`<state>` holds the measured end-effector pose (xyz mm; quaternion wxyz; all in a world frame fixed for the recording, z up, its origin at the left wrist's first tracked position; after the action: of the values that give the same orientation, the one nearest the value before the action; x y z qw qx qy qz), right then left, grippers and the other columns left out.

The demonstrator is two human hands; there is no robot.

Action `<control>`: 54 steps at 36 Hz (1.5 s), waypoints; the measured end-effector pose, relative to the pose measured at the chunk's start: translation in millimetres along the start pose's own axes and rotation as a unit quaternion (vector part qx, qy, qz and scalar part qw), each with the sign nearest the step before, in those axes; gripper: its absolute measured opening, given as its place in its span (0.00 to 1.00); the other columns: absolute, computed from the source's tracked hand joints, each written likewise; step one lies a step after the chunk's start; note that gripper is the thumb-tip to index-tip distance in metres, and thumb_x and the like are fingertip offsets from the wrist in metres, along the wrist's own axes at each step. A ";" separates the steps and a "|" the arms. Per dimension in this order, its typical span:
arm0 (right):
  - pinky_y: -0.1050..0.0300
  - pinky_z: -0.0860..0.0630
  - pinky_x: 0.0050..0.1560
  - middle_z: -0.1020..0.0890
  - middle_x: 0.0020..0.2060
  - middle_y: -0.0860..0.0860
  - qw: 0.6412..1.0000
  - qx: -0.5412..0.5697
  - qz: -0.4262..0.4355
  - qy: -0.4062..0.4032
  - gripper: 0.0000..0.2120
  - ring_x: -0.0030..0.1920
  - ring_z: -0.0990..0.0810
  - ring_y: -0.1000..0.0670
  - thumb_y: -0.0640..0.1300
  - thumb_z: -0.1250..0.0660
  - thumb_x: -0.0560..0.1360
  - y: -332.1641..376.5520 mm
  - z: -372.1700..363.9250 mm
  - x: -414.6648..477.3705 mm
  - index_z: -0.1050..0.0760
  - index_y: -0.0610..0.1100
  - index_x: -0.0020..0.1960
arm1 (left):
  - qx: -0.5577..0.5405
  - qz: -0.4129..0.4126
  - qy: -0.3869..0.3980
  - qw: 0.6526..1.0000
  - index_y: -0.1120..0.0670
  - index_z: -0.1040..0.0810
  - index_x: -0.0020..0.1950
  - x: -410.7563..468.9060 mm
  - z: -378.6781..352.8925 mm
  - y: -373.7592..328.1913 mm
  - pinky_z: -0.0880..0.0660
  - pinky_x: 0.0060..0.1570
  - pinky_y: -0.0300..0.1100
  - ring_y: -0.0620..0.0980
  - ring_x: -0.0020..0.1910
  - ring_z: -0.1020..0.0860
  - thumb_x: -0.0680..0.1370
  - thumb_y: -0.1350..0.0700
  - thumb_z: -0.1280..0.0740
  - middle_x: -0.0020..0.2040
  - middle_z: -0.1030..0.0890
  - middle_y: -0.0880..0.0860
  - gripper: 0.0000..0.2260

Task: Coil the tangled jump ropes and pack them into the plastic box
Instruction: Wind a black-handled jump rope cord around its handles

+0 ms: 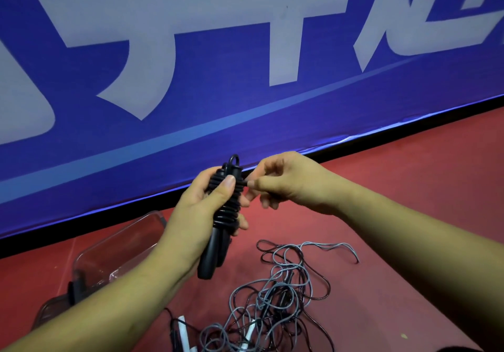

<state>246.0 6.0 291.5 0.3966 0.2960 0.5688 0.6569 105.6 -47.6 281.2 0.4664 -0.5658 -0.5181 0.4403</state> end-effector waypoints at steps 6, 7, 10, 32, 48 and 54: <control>0.55 0.23 0.31 0.17 0.39 0.38 1.000 -0.007 0.022 -0.001 0.02 0.29 0.21 0.44 0.33 0.36 0.79 11.8 -2.8 -1.2 0.26 0.35 0.51 | -0.001 0.012 -0.026 1.000 0.54 0.24 0.60 1.5 2.4 1.4 0.29 0.37 0.46 0.58 0.33 0.22 0.72 0.48 0.33 0.39 0.19 0.59 0.19; 0.57 0.25 0.29 0.18 0.37 0.38 1.000 0.006 0.028 -0.009 0.02 0.27 0.22 0.45 0.33 0.36 0.79 13.8 -1.3 -1.2 0.27 0.37 0.51 | -0.003 0.015 -0.030 0.999 0.54 0.23 0.60 1.8 2.2 1.5 0.29 0.36 0.45 0.58 0.33 0.23 0.72 0.48 0.33 0.37 0.20 0.60 0.19; 0.59 0.28 0.27 0.21 0.34 0.39 0.998 0.060 0.035 -0.010 0.03 0.26 0.25 0.47 0.33 0.36 0.79 17.5 -0.9 -1.2 0.25 0.38 0.48 | -0.013 0.019 -0.025 0.999 0.55 0.23 0.61 3.6 2.0 -0.6 0.28 0.34 0.44 0.57 0.32 0.24 0.75 0.48 0.34 0.37 0.21 0.64 0.18; 0.60 0.23 0.37 0.17 0.51 0.41 0.961 0.272 0.033 -0.048 0.07 0.37 0.19 0.48 0.40 0.35 0.79 9.8 -5.9 3.8 0.23 0.35 0.46 | -0.098 0.137 0.033 0.985 0.52 0.23 0.59 12.9 17.0 14.7 0.31 0.37 0.44 0.55 0.35 0.27 0.75 0.45 0.31 0.39 0.22 0.62 0.17; 0.61 0.20 0.45 0.18 0.55 0.36 0.941 0.338 0.025 0.013 0.10 0.41 0.17 0.48 0.35 0.41 0.79 12.1 -13.2 0.3 0.24 0.37 0.42 | -0.165 0.244 0.075 0.953 0.49 0.24 0.63 6.9 13.9 19.3 0.26 0.27 0.41 0.55 0.27 0.27 0.75 0.43 0.33 0.36 0.26 0.62 0.19; 0.61 0.25 0.38 0.17 0.44 0.41 0.943 0.334 0.019 -0.004 0.07 0.35 0.25 0.50 0.36 0.41 0.80 11.1 -13.8 2.4 0.27 0.38 0.44 | -0.177 0.259 0.085 0.946 0.53 0.20 0.54 3.9 9.5 15.4 0.27 0.26 0.40 0.55 0.27 0.28 0.75 0.43 0.33 0.36 0.26 0.62 0.15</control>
<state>231.1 0.5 299.8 0.2649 0.4246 0.7482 0.4357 99.3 -43.4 264.3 0.2711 -0.7893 -0.3818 0.3972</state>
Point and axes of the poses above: each hand's wrist, its own x-axis towards the middle knuckle, its own z-axis out of the back of the hand, y = z × x, the point moved 6 cm from there along x, towards the middle knuckle
